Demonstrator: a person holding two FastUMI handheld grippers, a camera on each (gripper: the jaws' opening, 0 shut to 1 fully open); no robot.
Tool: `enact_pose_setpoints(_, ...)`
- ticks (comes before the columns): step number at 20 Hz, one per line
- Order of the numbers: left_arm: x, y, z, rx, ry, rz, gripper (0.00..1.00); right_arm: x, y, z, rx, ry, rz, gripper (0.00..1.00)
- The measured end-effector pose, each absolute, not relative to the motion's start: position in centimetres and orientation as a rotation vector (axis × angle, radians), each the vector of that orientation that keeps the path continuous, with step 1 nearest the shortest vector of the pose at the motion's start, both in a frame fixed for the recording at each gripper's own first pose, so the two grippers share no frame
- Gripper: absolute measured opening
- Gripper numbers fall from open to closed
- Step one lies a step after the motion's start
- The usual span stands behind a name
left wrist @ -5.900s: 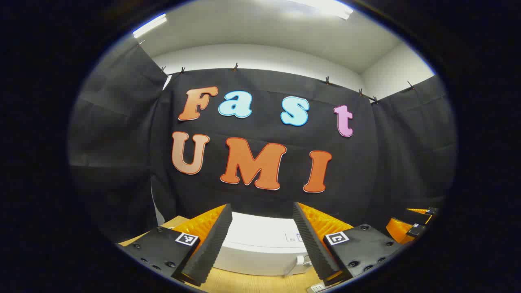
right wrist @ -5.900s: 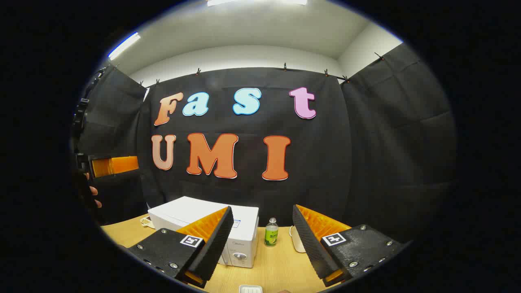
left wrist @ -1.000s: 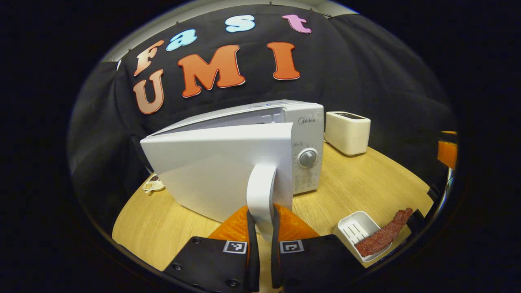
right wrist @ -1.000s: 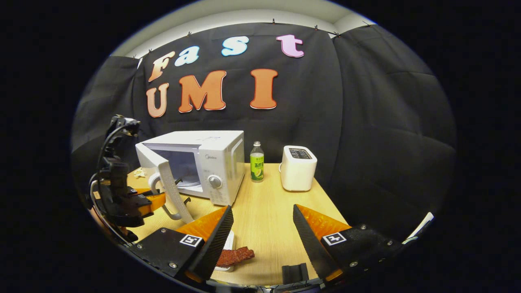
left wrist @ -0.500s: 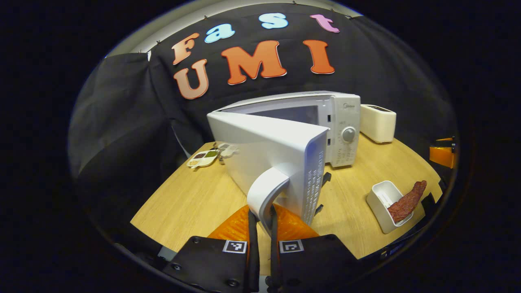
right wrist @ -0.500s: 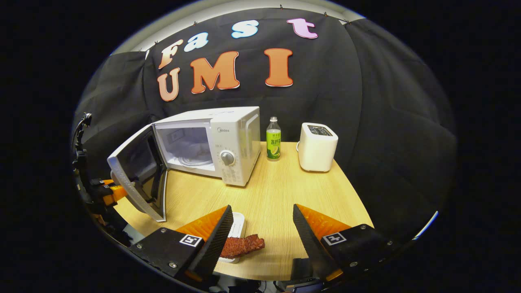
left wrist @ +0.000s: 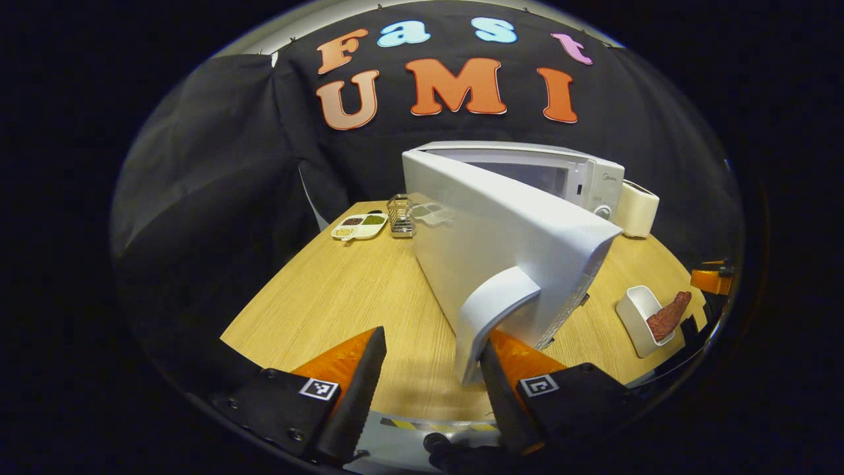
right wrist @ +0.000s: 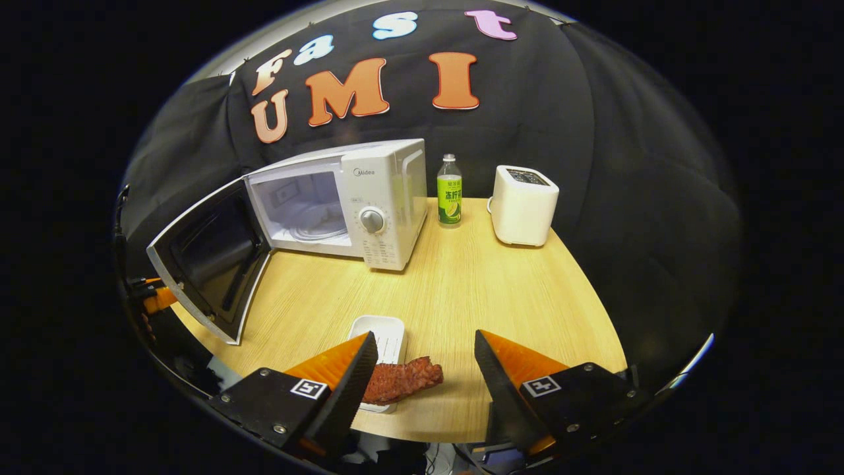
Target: Open the microwave oven with the left hand, put the food in, and close the microwave oven.
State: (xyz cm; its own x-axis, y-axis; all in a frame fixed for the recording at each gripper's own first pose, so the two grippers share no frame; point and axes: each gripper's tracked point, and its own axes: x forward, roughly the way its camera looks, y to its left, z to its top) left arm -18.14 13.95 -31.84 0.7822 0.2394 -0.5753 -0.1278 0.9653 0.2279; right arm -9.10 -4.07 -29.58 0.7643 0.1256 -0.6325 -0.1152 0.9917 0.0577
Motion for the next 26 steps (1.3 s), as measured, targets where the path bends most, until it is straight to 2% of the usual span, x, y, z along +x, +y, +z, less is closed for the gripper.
enact_pose_setpoints(4,-18.6,15.7,-31.8,0.176,0.67,0.146,0.79,-10.2,-3.6,-31.1,0.031,0.764,0.071,0.92)
enact_pose_setpoints(7,-18.8,17.4,-31.5,0.196,0.691,0.09,0.87,-10.0,-3.9,-32.2,0.035,0.799,0.005,0.92)
enact_pose_setpoints(8,-18.9,18.0,-31.4,0.196,0.697,0.078,0.82,-9.9,-4.0,-32.5,0.047,0.809,-0.016,0.92)
enact_pose_setpoints(9,-18.9,18.6,-31.4,0.186,0.706,0.067,0.82,-9.8,-4.0,-32.8,0.058,0.818,-0.035,0.92)
enact_pose_setpoints(10,-19.0,19.2,-31.4,0.174,0.716,0.06,0.87,-9.7,-4.2,-33.2,0.062,0.831,-0.052,0.92)
enact_pose_setpoints(11,-19.1,20.0,-31.4,0.162,0.727,0.056,0.84,-9.6,-4.3,-33.7,0.069,0.847,-0.061,0.92)
enact_pose_setpoints(15,-19.5,22.2,-31.3,0.121,0.752,0.054,0.92,-10.2,-3.6,-35.4,0.13,0.917,-0.061,0.92)
enact_pose_setpoints(20,-21.1,24.1,-31.4,0.164,0.822,0.035,0.92,-10.8,-2.3,-37.2,0.276,0.993,-0.098,0.92)
enact_pose_setpoints(21,-21.8,25.1,-31.4,0.211,0.834,0.037,1.0,-10.8,-2.1,-37.4,0.3,0.995,-0.108,0.91)
enact_pose_setpoints(22,-22.2,26.1,-31.5,0.247,0.844,0.052,0.93,-10.6,-2.1,-37.6,0.322,0.998,-0.115,0.9)
enact_pose_setpoints(23,-22.5,26.9,-31.7,0.263,0.856,0.072,1.0,-10.6,-1.9,-37.8,0.343,1.007,-0.123,0.86)
enact_pose_setpoints(24,-22.5,27.7,-31.5,0.267,0.849,0.1,0.92,-10.5,-1.7,-37.9,0.37,1.012,-0.126,0.84)
enact_pose_setpoints(26,-22.4,28.8,-31.3,0.252,0.831,0.145,0.93,-10.3,-1.1,-37.9,0.411,1.015,-0.134,0.74)
